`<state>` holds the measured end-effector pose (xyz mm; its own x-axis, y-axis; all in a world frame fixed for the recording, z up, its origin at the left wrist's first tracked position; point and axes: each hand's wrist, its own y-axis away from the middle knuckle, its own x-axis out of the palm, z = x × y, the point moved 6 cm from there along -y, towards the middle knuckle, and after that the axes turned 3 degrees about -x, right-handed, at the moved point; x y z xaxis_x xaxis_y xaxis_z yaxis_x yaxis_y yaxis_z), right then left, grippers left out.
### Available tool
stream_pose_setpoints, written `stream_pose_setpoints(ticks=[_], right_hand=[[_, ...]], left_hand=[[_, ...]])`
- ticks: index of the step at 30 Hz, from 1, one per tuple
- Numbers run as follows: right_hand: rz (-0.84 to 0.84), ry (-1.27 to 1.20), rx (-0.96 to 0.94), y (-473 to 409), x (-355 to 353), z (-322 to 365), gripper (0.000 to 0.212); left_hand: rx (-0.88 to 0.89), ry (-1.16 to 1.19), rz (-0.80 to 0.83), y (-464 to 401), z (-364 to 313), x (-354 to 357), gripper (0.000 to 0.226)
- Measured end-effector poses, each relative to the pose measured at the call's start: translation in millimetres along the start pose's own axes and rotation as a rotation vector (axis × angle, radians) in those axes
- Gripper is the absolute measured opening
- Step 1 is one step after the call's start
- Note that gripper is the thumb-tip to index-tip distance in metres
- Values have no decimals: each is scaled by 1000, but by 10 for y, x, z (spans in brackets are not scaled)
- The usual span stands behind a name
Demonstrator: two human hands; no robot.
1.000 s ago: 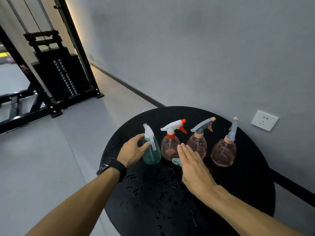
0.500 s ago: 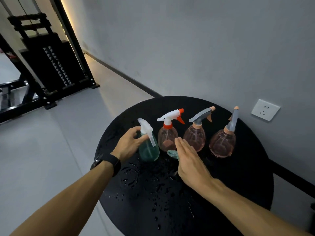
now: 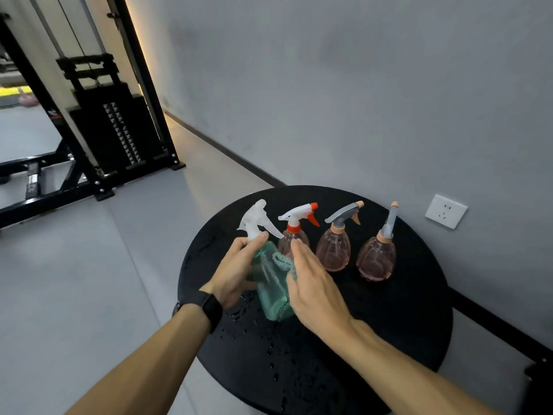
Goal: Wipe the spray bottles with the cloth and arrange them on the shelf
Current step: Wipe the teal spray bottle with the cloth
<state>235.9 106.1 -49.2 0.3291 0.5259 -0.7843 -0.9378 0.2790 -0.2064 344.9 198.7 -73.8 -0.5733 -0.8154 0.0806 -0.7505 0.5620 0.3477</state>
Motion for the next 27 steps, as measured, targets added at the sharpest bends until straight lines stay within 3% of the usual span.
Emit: stream_pose_setpoints(ticks=[5, 8, 11, 14, 21, 27], right_hand=[[-55, 91, 33, 65, 82, 185, 57], [-71, 281, 37, 171, 219, 329, 67], [-76, 345, 42, 240, 304, 359, 67], [-83, 426, -23, 296, 346, 336, 68], [-66, 455, -154, 498, 468, 311, 66], [-75, 435, -138, 393, 589, 237, 67]], left_hand=[[-34, 55, 18, 244, 40, 112, 77], [-50, 116, 68, 358, 118, 235, 52], [-125, 327, 156, 362, 270, 326, 54], [-133, 395, 140, 329, 317, 309, 50], [-195, 391, 105, 343, 347, 314, 43], [-187, 310, 113, 280, 390, 299, 42]])
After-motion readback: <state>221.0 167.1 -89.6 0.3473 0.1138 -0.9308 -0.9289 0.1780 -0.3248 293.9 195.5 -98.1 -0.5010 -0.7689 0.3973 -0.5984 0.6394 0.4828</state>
